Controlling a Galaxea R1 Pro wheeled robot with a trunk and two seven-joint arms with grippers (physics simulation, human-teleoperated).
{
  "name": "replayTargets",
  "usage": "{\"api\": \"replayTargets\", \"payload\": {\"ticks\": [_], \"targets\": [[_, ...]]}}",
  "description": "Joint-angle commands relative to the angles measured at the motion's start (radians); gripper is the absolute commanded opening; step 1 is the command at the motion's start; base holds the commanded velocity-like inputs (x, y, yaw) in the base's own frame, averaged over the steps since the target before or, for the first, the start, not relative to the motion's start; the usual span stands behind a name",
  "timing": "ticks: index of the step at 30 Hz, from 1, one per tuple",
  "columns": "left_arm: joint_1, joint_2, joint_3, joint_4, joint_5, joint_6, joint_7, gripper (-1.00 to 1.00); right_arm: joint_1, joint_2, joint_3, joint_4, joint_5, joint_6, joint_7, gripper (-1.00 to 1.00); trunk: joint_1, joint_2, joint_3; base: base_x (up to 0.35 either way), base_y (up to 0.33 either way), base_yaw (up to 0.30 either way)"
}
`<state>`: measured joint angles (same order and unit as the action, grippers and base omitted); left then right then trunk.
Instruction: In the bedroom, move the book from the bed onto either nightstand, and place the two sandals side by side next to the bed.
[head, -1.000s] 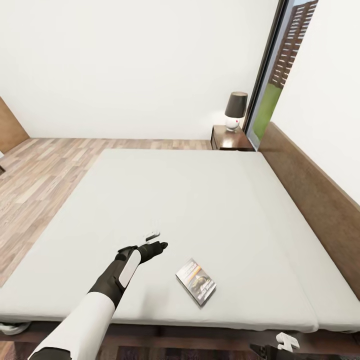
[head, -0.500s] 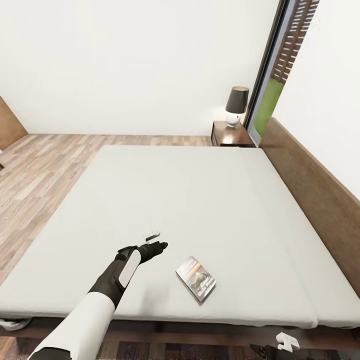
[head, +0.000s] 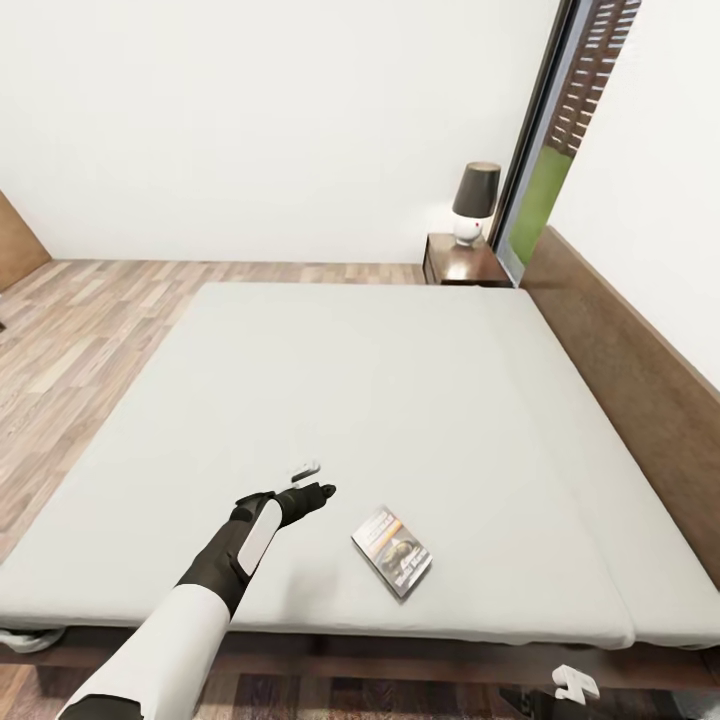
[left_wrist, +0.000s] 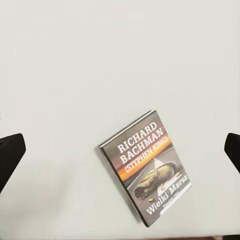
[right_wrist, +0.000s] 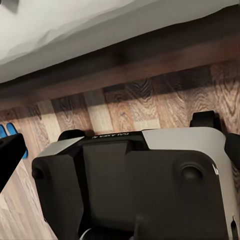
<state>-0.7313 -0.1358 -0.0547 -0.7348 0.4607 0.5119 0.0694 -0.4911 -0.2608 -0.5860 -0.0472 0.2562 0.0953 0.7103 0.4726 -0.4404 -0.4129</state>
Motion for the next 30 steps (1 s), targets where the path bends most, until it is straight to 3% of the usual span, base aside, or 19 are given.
{"api": "replayTargets", "payload": {"ticks": [1,13,30], "targets": [[0.0,0.0,-0.002,-0.002,0.01,0.004,0.007,1.0,-0.001,0.0,-0.009,-0.002,0.006,0.009,0.005,1.0,0.0,-0.002,-0.003,0.0,0.0,0.0],[0.0,0.001,-0.002,-0.002,0.01,0.005,0.007,1.0,0.0,0.0,-0.008,-0.002,0.006,0.009,0.004,1.0,0.0,-0.002,-0.02,0.0,0.0,0.0],[0.0,0.0,-0.002,-0.002,0.01,0.005,0.007,1.0,-0.001,0.002,-0.008,-0.002,0.006,0.009,-0.002,1.0,0.0,-0.002,-0.021,0.0,0.0,0.0]]}}
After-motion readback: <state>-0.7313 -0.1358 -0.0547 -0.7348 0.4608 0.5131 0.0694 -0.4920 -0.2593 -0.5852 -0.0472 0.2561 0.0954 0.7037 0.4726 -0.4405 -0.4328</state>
